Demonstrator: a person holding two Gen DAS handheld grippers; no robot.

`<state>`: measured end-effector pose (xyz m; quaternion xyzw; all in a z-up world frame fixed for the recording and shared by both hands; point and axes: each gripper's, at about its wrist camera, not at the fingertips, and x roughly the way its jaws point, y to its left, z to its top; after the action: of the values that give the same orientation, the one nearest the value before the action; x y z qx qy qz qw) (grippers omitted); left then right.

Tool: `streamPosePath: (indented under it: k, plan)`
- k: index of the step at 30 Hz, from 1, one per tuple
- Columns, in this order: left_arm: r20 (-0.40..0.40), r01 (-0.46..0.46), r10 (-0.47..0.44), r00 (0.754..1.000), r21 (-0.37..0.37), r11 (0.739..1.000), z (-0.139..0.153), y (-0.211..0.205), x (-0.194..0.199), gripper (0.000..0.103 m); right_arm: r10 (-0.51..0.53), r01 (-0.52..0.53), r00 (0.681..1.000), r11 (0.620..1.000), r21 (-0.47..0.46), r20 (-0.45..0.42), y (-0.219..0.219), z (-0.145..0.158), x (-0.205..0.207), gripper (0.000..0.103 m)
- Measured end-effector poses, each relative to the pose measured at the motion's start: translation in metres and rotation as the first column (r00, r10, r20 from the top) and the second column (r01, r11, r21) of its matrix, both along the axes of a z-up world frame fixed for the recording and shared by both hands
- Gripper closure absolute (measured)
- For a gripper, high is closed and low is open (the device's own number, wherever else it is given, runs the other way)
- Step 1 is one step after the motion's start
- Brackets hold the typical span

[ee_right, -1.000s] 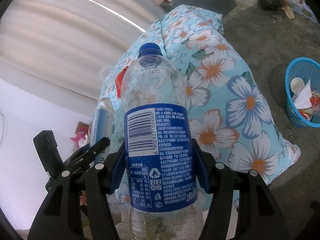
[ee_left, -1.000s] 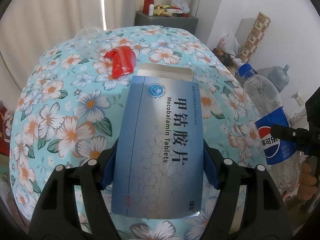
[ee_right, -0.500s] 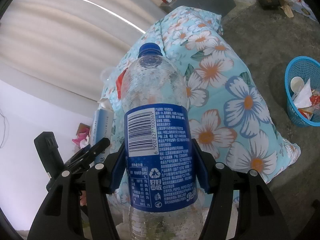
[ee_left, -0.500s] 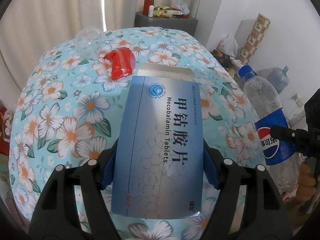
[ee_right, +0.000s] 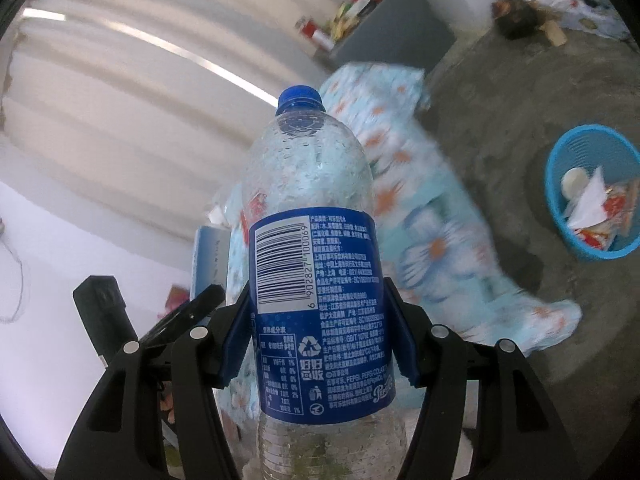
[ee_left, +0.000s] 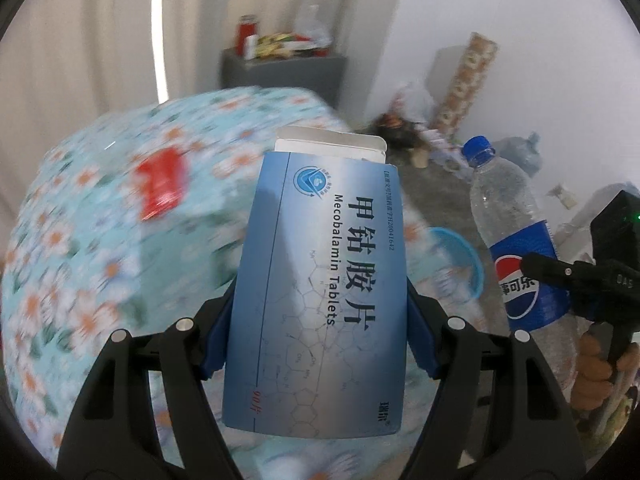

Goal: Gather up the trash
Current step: 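Carry the bottle and medicine box to the blue wastebasket and open both tools, then move both open tools back over the red wrapper and cup on the bed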

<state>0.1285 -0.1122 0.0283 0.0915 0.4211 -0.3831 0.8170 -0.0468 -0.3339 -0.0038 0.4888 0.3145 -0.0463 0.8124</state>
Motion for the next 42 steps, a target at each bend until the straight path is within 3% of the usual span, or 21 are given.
streamPosePath:
  k: [5, 9, 12, 17, 21, 24, 25, 26, 28, 30, 31, 33, 36, 39, 42]
  plan:
    - [-0.036, 0.145, -0.147, 0.988, -0.042, 0.988, 0.006, -0.080, -0.014, 0.035, -0.178, 0.178, 0.984, 0.984, 0.012, -0.002, -0.049, -0.006, -0.052, 0.044]
    - [-0.097, 0.267, -0.268, 0.958, -0.030, 0.963, -0.006, -0.157, -0.026, 0.035, -0.349, 0.352, 0.936, 0.933, 0.069, -0.057, -0.093, -0.038, -0.099, 0.044]
    - [-0.203, 0.353, -0.343, 0.917, 0.013, 0.936, -0.037, -0.236, -0.030, 0.035, -0.429, 0.443, 0.894, 0.890, 0.108, -0.131, -0.120, -0.073, -0.122, 0.044]
    - [-0.295, 0.439, -0.376, 0.878, 0.186, 0.879, -0.108, -0.344, -0.042, 0.035, -0.469, 0.515, 0.850, 0.834, 0.197, -0.238, -0.157, -0.140, -0.131, 0.044]
    - [-0.361, 0.447, -0.341, 0.868, 0.268, 0.854, -0.159, -0.402, -0.042, 0.035, -0.460, 0.525, 0.843, 0.815, 0.245, -0.277, -0.184, -0.185, -0.119, 0.043]
    - [-0.367, 0.440, -0.325, 0.871, 0.290, 0.850, -0.183, -0.434, -0.040, 0.034, -0.468, 0.545, 0.832, 0.788, 0.285, -0.298, -0.208, -0.220, -0.105, 0.042]
    - [-0.362, 0.436, -0.323, 0.874, 0.296, 0.850, -0.190, -0.442, -0.037, 0.029, -0.468, 0.546, 0.833, 0.784, 0.295, -0.296, -0.218, -0.232, -0.101, 0.037]
    - [-0.366, 0.434, -0.319, 0.874, 0.295, 0.851, -0.199, -0.453, -0.036, 0.023, -0.466, 0.547, 0.831, 0.782, 0.299, -0.303, -0.226, -0.246, -0.096, 0.026]
    - [-0.367, 0.419, -0.300, 0.880, 0.308, 0.854, -0.213, -0.464, -0.032, 0.018, -0.482, 0.591, 0.786, 0.769, 0.243, -0.388, -0.236, -0.275, -0.096, 0.023]
    - [-0.363, 0.371, -0.257, 0.896, 0.292, 0.881, -0.217, -0.465, -0.027, 0.018, -0.479, 0.621, 0.742, 0.755, 0.210, -0.470, -0.233, -0.291, -0.099, 0.023]
    - [-0.376, 0.363, -0.249, 0.893, 0.270, 0.892, -0.218, -0.461, -0.023, 0.018, -0.488, 0.628, 0.740, 0.748, 0.216, -0.463, -0.228, -0.293, -0.103, 0.023]
    - [-0.394, 0.370, -0.260, 0.881, 0.232, 0.900, -0.213, -0.456, -0.026, 0.018, -0.520, 0.636, 0.743, 0.744, 0.205, -0.421, -0.214, -0.287, -0.113, 0.023]
    - [-0.361, 0.409, -0.320, 0.876, 0.204, 0.889, -0.197, -0.448, -0.036, 0.018, -0.563, 0.657, 0.719, 0.742, 0.134, -0.408, -0.194, -0.273, -0.125, 0.023]
    - [-0.329, 0.436, -0.367, 0.870, 0.166, 0.885, -0.172, -0.436, -0.049, 0.018, -0.589, 0.673, 0.701, 0.733, 0.099, -0.401, -0.178, -0.261, -0.137, 0.023]
    - [-0.297, 0.444, -0.400, 0.867, 0.095, 0.891, -0.137, -0.414, -0.055, 0.018, -0.598, 0.663, 0.700, 0.748, 0.043, -0.389, -0.179, -0.245, -0.138, 0.023]
